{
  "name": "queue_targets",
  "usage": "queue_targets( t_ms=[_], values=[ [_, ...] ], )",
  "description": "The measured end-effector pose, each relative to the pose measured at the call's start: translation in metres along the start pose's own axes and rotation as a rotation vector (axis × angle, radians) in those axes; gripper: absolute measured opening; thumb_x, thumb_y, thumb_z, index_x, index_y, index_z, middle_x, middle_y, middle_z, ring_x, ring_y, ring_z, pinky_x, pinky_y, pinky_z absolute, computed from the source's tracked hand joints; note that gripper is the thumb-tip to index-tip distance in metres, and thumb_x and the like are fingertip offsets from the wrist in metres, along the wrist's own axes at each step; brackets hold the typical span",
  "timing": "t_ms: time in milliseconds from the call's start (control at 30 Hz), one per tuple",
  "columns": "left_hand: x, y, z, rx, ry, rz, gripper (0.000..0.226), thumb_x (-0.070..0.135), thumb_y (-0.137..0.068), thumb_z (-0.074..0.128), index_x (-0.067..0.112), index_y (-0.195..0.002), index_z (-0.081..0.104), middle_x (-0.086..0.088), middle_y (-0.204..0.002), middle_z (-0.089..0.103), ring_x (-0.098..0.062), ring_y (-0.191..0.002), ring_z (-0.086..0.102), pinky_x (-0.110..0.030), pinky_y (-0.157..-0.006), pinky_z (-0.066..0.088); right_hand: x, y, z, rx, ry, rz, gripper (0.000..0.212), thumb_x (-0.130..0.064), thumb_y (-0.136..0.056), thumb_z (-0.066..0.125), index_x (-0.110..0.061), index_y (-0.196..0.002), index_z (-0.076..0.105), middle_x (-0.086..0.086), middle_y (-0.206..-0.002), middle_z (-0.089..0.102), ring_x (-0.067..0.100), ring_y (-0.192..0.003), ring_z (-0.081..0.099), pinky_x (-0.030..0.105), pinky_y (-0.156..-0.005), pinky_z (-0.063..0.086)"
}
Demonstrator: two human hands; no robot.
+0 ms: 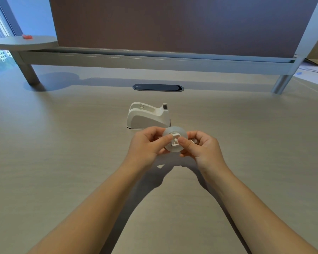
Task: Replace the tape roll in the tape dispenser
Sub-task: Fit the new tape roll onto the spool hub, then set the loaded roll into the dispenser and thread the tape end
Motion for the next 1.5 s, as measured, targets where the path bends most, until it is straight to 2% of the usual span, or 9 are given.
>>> queue_targets(
  t_ms=[300,467,767,867,967,1067,1167,1333,1500],
  values=[
    [0.001,0.001,0.001,0.026,0.019,0.015,0.011,0.011,-0.076,0.061,0.006,-0.085,0.065,-0.009,-0.076,0.064,-0.016,-0.071,0.059,-0.014,-0.056,0.053,-0.001,-0.001,0.001,0.016,0.012,-0.003,0.014,-0.008,-0.075,0.064,-0.015,-0.065,0.058,0.004,-0.062,0.057,0.004,-0.041,0.053,0.012,-0.042,0.047],
    [-0.001,0.000,0.002,0.026,0.016,-0.001,0.008,0.012,-0.076,0.061,0.009,-0.082,0.066,-0.011,-0.079,0.065,-0.021,-0.078,0.061,-0.032,-0.073,0.054,-0.001,-0.001,0.000,0.014,0.032,-0.006,0.016,-0.008,-0.075,0.063,-0.017,-0.063,0.058,0.004,-0.060,0.057,0.002,-0.038,0.052,0.012,-0.040,0.046],
    [-0.001,0.000,0.003,-0.031,0.123,-0.123,0.010,0.012,-0.077,0.060,0.005,-0.081,0.066,-0.012,-0.077,0.064,-0.018,-0.070,0.061,-0.022,-0.061,0.053,-0.006,0.006,0.004,0.022,0.094,0.015,0.013,-0.014,-0.078,0.063,-0.016,-0.065,0.058,0.003,-0.059,0.057,0.001,-0.037,0.051,0.019,-0.038,0.044],
    [0.007,-0.002,0.000,-0.098,0.190,-0.249,0.016,0.012,-0.081,0.055,-0.001,-0.089,0.062,-0.015,-0.078,0.058,-0.015,-0.059,0.058,-0.019,-0.051,0.051,-0.015,0.010,0.005,-0.014,0.012,0.022,0.016,-0.019,-0.083,0.055,-0.018,-0.069,0.061,0.000,-0.061,0.058,0.006,-0.047,0.052,0.021,-0.042,0.046],
    [0.018,-0.005,-0.009,-0.135,0.276,-0.363,0.014,0.008,-0.084,0.050,0.003,-0.095,0.057,-0.015,-0.085,0.057,-0.019,-0.065,0.062,-0.018,-0.048,0.055,-0.032,0.009,0.001,-0.061,0.116,-0.092,0.023,-0.018,-0.090,0.043,-0.033,-0.082,0.058,-0.008,-0.082,0.060,0.011,-0.069,0.055,0.016,-0.060,0.048],
    [0.026,-0.004,-0.012,-0.163,0.309,-0.453,0.013,0.008,-0.081,0.055,0.006,-0.093,0.057,-0.014,-0.080,0.060,-0.015,-0.052,0.065,-0.017,-0.044,0.053,-0.043,0.008,0.004,-0.145,0.300,-0.219,0.036,-0.006,-0.087,0.046,-0.040,-0.095,0.051,-0.017,-0.099,0.052,0.007,-0.083,0.054,0.012,-0.068,0.050],
    [0.029,0.001,-0.011,-0.191,0.287,-0.514,0.024,0.010,-0.079,0.058,0.003,-0.103,0.055,-0.014,-0.075,0.062,-0.015,-0.051,0.065,-0.018,-0.043,0.053,-0.049,0.009,0.012,-0.184,0.368,-0.272,0.029,-0.009,-0.085,0.053,-0.037,-0.090,0.054,-0.020,-0.096,0.052,0.004,-0.087,0.055,0.008,-0.069,0.049],
    [0.035,0.000,-0.025,-0.188,0.015,-0.305,0.024,0.035,-0.086,0.044,0.015,-0.089,0.057,-0.010,-0.090,0.060,-0.020,-0.077,0.061,-0.024,-0.063,0.055,-0.050,0.005,0.017,-0.215,0.303,-0.243,0.021,-0.009,-0.082,0.056,-0.028,-0.077,0.056,-0.010,-0.079,0.061,0.004,-0.077,0.058,0.004,-0.062,0.048],
    [0.044,-0.002,-0.033,-0.193,-0.241,-0.015,0.007,0.018,-0.081,0.056,0.019,-0.085,0.062,-0.004,-0.087,0.063,-0.018,-0.086,0.060,-0.029,-0.083,0.050,-0.045,-0.002,0.025,-0.226,0.215,-0.223,0.017,-0.003,-0.082,0.056,-0.019,-0.079,0.059,-0.004,-0.079,0.063,0.008,-0.075,0.060,0.007,-0.064,0.050]
  ],
)
Point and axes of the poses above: each hand's wrist, its own y-axis away from the middle knuckle, its own z-axis out of the palm, x = y × z, the point moved 4 cm from there along -y, towards the middle knuckle
